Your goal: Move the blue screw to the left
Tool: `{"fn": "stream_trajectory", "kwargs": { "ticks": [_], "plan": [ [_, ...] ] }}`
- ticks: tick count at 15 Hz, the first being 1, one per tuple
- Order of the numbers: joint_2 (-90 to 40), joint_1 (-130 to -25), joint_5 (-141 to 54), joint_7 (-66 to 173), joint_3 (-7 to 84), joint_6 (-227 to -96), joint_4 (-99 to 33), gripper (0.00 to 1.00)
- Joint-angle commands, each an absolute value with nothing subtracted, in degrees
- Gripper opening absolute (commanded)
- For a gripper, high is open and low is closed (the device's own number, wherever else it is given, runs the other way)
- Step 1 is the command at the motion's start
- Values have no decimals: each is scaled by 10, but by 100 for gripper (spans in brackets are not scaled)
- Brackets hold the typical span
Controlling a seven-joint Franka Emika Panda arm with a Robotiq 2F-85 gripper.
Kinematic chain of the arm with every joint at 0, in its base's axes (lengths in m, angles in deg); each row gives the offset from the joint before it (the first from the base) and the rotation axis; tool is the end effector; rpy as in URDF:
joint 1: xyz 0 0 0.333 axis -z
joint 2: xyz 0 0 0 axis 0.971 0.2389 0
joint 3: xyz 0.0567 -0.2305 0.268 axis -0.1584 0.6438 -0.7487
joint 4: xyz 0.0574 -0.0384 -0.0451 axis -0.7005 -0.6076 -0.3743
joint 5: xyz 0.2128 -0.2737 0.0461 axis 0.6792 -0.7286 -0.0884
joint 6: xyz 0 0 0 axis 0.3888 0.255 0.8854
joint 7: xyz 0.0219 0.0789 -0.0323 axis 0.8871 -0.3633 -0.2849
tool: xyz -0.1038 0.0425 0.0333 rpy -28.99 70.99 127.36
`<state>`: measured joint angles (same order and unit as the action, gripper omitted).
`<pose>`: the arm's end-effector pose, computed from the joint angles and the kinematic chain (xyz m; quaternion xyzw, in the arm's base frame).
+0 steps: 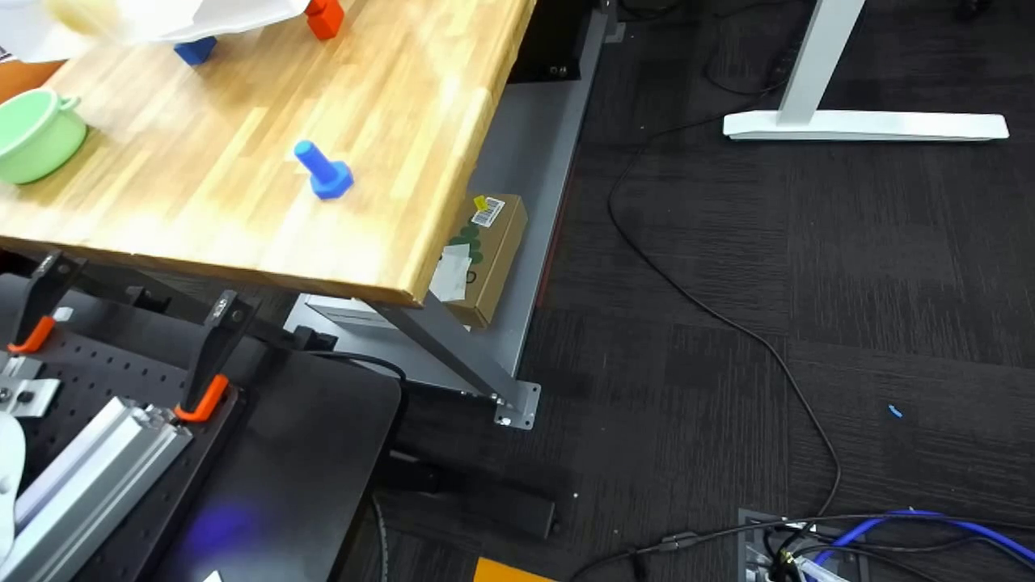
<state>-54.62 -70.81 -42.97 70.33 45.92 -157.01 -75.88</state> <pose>0.4148 -0.1323 0.4841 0.9973 -0.0268 0.0679 0.0110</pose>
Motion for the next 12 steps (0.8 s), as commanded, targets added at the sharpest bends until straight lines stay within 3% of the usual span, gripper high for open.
{"fn": "stream_trajectory", "kwargs": {
  "ticks": [1, 12],
  "plan": [
    [-489, -700, -425, 670, 447, -1569, -716, 100],
    [-434, -687, -421, 649, 448, -1569, -705, 100]
  ]
}}
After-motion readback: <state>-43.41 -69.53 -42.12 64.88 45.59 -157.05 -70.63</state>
